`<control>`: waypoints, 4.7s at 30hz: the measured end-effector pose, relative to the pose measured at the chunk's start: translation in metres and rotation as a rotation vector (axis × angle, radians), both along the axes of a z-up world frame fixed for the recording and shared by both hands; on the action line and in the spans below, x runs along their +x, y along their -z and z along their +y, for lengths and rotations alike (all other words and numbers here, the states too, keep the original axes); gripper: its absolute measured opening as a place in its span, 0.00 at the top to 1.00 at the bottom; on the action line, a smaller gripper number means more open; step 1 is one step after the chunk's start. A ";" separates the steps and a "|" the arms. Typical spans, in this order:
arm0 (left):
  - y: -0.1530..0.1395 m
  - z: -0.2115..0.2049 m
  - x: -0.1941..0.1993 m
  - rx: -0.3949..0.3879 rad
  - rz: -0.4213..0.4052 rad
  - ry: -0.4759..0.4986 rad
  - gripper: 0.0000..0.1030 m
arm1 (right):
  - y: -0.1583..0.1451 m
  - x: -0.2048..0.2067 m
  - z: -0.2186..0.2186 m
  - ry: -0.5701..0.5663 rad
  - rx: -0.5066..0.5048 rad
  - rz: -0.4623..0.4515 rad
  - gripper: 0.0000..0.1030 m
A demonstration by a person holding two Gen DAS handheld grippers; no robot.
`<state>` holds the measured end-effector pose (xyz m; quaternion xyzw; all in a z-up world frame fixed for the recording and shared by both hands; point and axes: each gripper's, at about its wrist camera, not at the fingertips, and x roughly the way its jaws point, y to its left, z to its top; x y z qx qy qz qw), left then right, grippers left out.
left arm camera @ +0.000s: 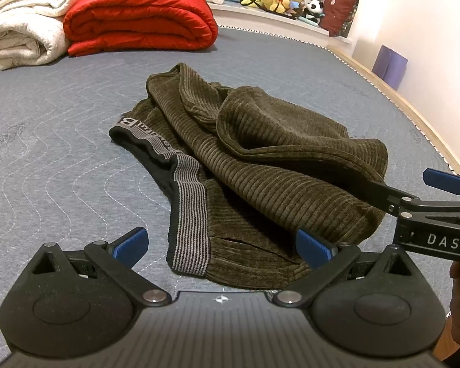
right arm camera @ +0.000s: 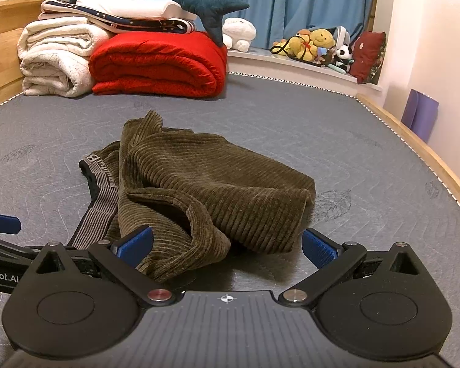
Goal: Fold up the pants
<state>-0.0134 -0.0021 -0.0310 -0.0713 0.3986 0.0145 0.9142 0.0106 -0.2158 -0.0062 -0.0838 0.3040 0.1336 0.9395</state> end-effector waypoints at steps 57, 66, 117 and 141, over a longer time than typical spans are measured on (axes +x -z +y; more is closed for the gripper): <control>0.087 0.049 0.136 -0.153 0.147 -0.035 0.37 | 0.039 0.063 0.013 0.014 0.163 0.258 0.54; 0.044 0.073 0.101 -0.045 0.052 -0.014 0.74 | 0.023 0.067 0.011 -0.003 0.248 0.202 0.93; 0.003 0.078 0.056 -0.216 0.062 -0.001 0.75 | 0.005 0.061 -0.003 -0.194 0.290 0.122 0.35; -0.005 0.029 0.017 -0.332 0.056 0.496 0.43 | 0.037 0.107 -0.040 -0.071 0.285 0.183 0.23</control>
